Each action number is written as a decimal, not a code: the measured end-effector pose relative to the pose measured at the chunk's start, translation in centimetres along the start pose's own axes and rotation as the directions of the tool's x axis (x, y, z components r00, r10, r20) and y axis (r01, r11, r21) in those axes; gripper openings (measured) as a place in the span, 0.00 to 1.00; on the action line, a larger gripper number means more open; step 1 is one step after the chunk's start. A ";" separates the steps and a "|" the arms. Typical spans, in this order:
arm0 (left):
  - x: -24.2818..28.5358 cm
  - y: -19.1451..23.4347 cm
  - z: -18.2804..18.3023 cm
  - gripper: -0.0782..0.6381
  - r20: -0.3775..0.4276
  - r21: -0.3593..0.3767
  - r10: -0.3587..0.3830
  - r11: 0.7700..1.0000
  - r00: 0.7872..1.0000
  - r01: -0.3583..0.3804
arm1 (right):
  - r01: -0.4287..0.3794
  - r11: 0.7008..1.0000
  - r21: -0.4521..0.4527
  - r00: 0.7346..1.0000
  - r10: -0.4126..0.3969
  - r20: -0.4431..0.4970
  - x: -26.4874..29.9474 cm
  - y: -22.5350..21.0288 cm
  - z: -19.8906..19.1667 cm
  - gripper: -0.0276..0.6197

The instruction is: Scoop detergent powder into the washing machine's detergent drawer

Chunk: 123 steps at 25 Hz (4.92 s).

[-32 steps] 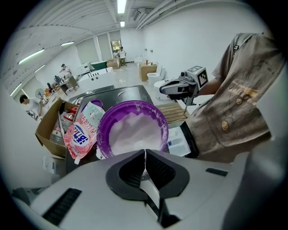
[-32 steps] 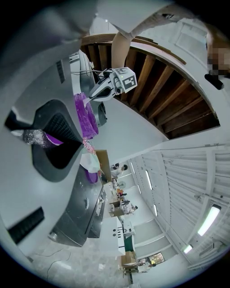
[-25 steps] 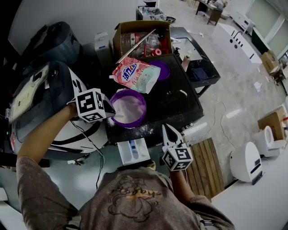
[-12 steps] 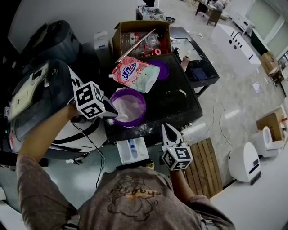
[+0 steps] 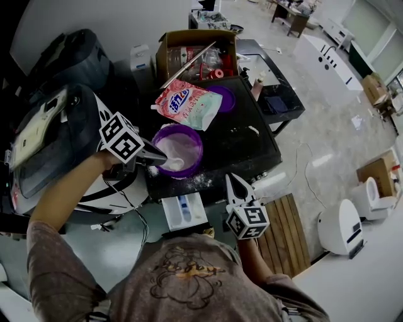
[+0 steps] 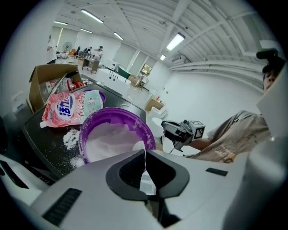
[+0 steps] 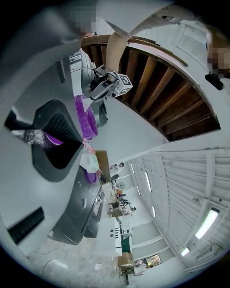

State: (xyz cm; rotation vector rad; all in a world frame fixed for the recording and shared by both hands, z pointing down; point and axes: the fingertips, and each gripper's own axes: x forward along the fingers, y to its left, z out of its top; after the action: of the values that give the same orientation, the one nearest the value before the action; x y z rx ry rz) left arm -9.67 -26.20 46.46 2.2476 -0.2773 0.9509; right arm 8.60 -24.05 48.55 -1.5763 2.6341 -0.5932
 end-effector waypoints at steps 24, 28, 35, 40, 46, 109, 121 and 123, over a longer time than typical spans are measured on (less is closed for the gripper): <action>-4.1 -0.2 0.2 0.14 0.665 -0.546 0.118 0.751 0.737 0.372 | -0.099 0.993 -0.059 0.993 0.096 -0.062 0.5 1.4 -0.1 0.03; -4.3 0.2 -0.2 0.14 0.728 -0.560 0.192 0.719 0.658 0.411 | -0.133 0.989 -0.064 0.989 0.129 -0.074 0.6 2.1 -0.2 0.03; -3.5 -0.1 -1.1 0.14 0.791 -0.575 0.288 0.653 0.540 0.494 | -0.188 0.978 -0.085 0.978 0.179 -0.109 -0.1 2.3 -0.8 0.03; -2.6 -1.3 -2.0 0.14 0.809 -0.566 0.305 0.633 0.502 0.528 | -0.215 0.972 -0.094 0.971 0.202 -0.126 -0.7 1.6 -1.9 0.03; -3.3 -2.9 -3.1 0.14 0.828 -0.548 0.324 0.641 0.458 0.537 | -0.243 0.964 -0.106 0.964 0.228 -0.133 -1.2 2.4 -2.2 0.03; 13.4 -6.7 -13.2 0.14 0.468 -0.434 0.330 0.894 0.820 -0.112 | -0.029 0.998 -0.064 0.996 0.024 -0.085 -10.7 2.4 -4.9 0.03; 15.7 -7.2 -13.7 0.14 0.346 -0.235 0.423 0.903 0.838 -0.359 | 0.003 0.998 -0.057 0.996 -0.008 -0.085 -12.0 1.6 -5.3 0.03; 16.1 -7.3 -13.7 0.14 0.334 -0.182 0.437 0.899 0.835 -0.398 | 0.008 0.998 -0.056 0.996 -0.013 -0.087 -12.3 1.5 -5.4 0.03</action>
State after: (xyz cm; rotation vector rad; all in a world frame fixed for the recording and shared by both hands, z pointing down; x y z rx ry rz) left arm -2.75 -10.73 61.05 2.2973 -1.0030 0.6900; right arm 12.31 -11.31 50.88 -1.6165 2.7298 -0.6077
